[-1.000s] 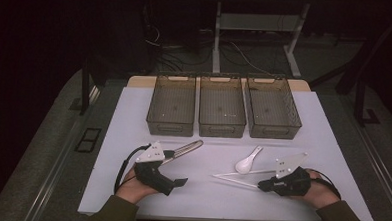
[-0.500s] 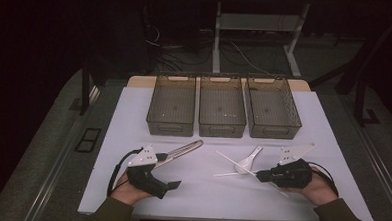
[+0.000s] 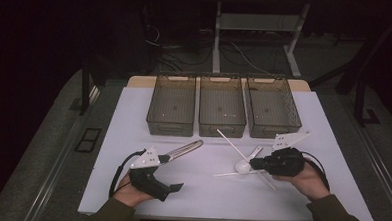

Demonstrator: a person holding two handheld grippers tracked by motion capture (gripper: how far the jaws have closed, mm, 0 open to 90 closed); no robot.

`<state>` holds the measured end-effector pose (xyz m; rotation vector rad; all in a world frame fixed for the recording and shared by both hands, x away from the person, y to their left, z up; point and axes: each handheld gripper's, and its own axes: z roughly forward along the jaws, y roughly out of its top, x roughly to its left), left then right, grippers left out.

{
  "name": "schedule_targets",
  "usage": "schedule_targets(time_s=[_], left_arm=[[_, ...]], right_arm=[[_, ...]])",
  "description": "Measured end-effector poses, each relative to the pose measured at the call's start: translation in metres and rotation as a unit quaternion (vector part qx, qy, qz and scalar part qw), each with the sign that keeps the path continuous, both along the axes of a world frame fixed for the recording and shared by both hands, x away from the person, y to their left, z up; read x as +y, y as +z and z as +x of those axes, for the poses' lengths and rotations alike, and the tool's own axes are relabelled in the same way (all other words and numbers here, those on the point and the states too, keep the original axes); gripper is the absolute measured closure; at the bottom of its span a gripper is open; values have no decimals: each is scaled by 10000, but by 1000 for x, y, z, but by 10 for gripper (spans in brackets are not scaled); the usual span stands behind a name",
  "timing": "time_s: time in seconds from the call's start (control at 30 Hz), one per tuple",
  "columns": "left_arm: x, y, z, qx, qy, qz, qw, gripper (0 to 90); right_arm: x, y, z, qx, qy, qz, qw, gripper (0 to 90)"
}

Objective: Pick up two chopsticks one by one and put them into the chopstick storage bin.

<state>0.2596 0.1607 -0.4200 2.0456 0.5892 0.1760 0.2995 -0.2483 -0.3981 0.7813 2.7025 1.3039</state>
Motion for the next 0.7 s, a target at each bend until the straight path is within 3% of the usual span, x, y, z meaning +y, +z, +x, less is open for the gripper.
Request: schedule_targets(time_s=[0.3,0.7], left_arm=[[0,0,0,9,-1,-33,10000,0],[1,2,1,-39,22,-100,9999,0]], right_arm=[[7,17,14,34,-221,153,9996,846],[65,47,62,101,-318,132,9994,846]])
